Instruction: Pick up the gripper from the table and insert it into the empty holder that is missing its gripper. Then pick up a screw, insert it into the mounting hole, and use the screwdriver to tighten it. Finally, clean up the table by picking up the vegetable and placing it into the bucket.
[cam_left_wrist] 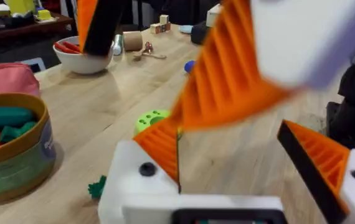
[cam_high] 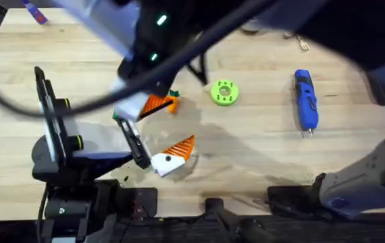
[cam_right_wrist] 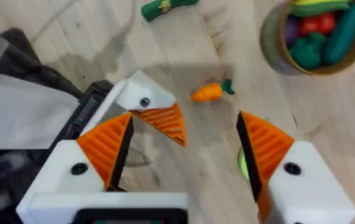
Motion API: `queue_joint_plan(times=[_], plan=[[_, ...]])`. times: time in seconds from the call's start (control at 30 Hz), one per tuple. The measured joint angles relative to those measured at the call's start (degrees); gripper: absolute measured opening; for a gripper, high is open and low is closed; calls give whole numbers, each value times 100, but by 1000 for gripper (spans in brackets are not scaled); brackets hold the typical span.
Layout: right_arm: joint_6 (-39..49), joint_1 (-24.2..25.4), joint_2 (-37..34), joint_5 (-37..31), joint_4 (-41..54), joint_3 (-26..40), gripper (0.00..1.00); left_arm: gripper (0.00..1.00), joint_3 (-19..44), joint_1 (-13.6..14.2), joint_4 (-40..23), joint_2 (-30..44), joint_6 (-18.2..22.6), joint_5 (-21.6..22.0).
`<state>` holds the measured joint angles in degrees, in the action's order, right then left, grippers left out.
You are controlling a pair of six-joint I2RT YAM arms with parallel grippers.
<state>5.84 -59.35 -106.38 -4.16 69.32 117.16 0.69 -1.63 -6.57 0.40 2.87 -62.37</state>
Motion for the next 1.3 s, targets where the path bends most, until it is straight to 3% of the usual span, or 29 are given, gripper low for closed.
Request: queue_joint_plan(times=[0.27, 0.57, 0.73, 0.97, 1.3], plan=[[-692, 569, 725, 61, -61, -456, 966, 985, 0, 0, 2, 0, 1, 0], [-1501, 1510, 2106, 87, -624, -2558, 966, 985, 0, 0, 0, 1, 6, 0], [-1857, 2338, 2861, 83, -376, -3153, 966, 985, 0, 0, 0, 0, 17, 0], [-2018, 3194, 3024, 85, -129, -3391, 966, 985, 0, 0, 0, 2, 17, 0], [-2100, 3711, 3140, 92, -553, -4431, 969, 985, 0, 0, 0, 2, 17, 0]])
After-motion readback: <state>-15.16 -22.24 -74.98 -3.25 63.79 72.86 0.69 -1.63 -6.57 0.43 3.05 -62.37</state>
